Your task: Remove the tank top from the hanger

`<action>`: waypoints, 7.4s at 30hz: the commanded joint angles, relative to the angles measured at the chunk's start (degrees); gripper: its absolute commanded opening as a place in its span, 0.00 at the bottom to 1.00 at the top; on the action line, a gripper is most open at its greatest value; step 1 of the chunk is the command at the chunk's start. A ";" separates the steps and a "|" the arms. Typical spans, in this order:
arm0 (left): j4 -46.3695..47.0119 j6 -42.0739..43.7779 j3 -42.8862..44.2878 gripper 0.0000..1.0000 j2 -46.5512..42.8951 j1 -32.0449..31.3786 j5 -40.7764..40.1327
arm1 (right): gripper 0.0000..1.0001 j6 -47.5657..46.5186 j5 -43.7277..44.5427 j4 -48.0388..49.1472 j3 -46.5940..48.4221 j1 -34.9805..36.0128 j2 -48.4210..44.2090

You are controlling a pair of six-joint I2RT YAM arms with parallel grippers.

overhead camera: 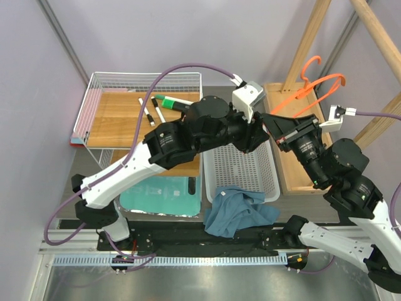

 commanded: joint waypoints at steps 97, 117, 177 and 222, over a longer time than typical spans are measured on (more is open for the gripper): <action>10.45 -7.26 -19.91 0.19 -22.97 5.60 20.77 | 0.01 12.13 22.15 17.63 21.26 -32.48 27.22; 30.24 -19.85 -29.67 0.53 -35.10 5.69 41.53 | 0.19 22.16 16.99 10.51 13.53 -34.15 20.72; 36.40 -21.34 -50.40 0.70 -48.10 5.69 40.92 | 0.87 -23.38 -28.57 -20.53 -27.69 -6.88 0.40; 31.39 -23.98 -67.55 0.70 -64.72 5.69 33.19 | 0.00 -28.27 -11.25 -22.27 9.24 4.70 7.93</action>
